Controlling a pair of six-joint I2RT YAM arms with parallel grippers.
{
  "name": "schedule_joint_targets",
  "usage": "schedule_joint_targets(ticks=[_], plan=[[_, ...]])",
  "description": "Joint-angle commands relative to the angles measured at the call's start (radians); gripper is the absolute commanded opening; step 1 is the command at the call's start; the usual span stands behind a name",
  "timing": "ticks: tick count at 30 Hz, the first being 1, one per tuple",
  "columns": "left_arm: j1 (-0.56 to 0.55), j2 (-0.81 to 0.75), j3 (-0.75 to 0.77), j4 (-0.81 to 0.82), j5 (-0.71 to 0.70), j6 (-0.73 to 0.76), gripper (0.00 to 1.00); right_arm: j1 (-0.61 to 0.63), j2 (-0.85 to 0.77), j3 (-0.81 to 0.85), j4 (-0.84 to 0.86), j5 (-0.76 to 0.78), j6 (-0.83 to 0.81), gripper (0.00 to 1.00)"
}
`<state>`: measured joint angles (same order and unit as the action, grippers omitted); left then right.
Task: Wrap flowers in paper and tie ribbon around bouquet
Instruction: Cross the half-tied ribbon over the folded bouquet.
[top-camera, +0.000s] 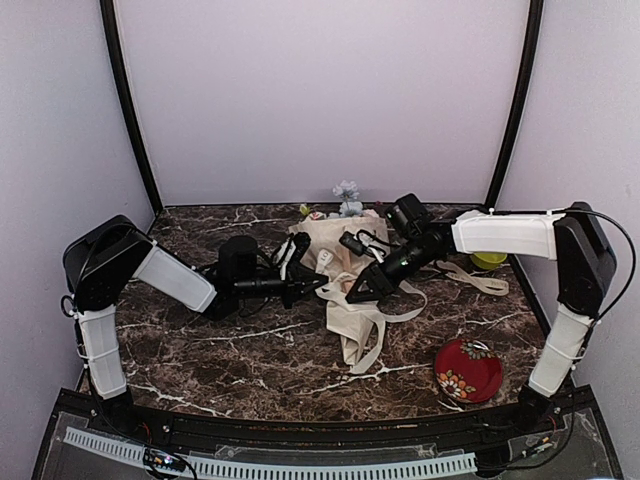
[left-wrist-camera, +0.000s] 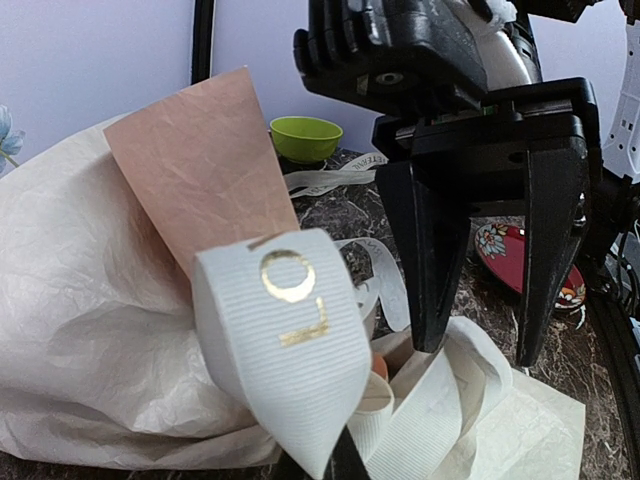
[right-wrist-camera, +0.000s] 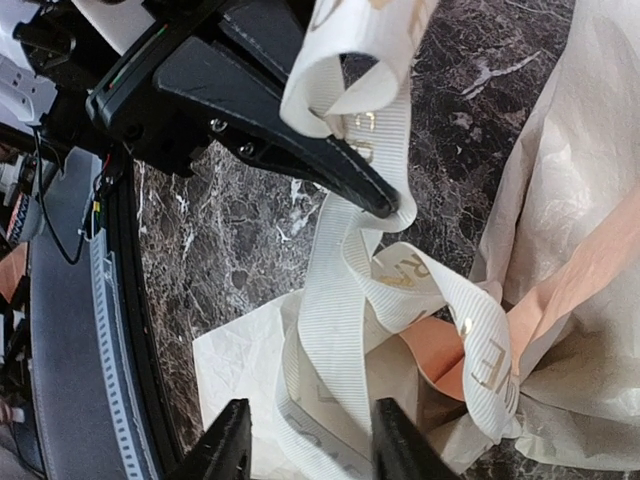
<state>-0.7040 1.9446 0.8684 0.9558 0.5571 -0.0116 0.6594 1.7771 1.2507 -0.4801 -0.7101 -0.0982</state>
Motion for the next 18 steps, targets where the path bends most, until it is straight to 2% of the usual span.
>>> schedule_joint_targets(ticks=[1,6,10,15,18], plan=[[0.005,-0.044,-0.008,0.020,0.001,-0.002,0.00,-0.002,-0.017,-0.013,-0.006,0.042,0.006,0.45],[0.005,-0.051,-0.009,0.016,0.000,0.000,0.00,-0.091,-0.061,-0.076,0.032,0.067,0.080,0.42],[0.005,-0.052,-0.009,0.012,-0.001,0.006,0.00,-0.134,-0.132,-0.167,0.020,0.273,0.133,0.42],[0.005,-0.046,-0.007,0.012,-0.002,0.007,0.00,-0.131,-0.176,-0.255,-0.025,0.419,0.148,0.48],[0.004,-0.043,-0.008,0.014,0.000,0.004,0.00,-0.078,-0.218,-0.312,0.033,0.451,0.118,0.58]])
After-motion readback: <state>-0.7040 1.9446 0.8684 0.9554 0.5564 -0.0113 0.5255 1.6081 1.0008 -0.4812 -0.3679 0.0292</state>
